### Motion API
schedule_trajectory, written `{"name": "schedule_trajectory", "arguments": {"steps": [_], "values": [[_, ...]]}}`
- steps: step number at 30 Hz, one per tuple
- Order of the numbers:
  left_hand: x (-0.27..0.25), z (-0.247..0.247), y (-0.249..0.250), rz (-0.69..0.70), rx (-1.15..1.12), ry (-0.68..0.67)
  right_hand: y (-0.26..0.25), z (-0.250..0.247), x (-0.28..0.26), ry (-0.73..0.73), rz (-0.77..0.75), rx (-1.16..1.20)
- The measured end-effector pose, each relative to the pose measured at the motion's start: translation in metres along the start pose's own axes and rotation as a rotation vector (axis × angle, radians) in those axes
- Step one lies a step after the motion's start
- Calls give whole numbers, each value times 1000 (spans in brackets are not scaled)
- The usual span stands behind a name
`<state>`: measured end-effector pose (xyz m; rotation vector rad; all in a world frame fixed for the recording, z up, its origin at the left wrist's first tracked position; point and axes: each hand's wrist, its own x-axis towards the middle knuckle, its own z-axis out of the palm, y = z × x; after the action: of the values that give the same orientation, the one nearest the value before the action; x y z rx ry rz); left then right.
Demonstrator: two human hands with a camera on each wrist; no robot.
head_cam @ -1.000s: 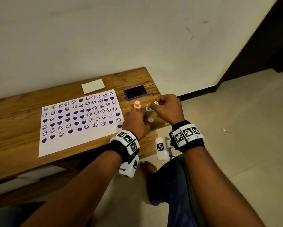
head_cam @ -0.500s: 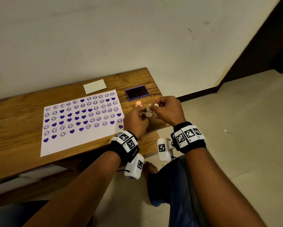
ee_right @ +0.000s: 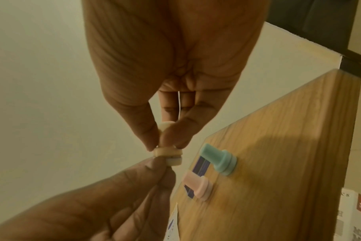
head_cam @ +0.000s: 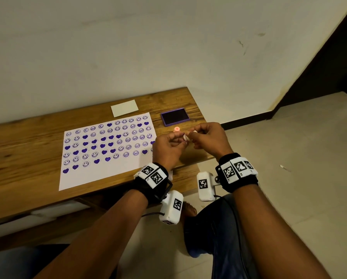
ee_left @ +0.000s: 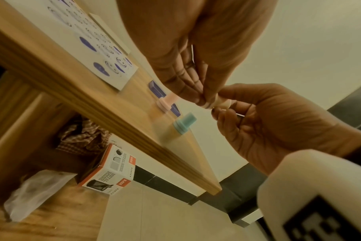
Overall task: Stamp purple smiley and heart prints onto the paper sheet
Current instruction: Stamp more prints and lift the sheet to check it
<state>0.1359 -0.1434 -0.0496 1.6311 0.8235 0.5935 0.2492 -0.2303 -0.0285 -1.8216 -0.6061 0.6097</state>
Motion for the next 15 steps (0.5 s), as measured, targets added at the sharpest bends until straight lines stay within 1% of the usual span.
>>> {"name": "schedule_trajectory", "arguments": {"steps": [8,12,15], "values": [[4,-7,9,67,-49,-40,-2,-4,-1,-27,-20,138],[5,-13,12,129,-13,-43,-2,-1,-3,-70,-25,205],[6,-22,10,154,62,-57,-3,3,-4,-107,-40,160]]}}
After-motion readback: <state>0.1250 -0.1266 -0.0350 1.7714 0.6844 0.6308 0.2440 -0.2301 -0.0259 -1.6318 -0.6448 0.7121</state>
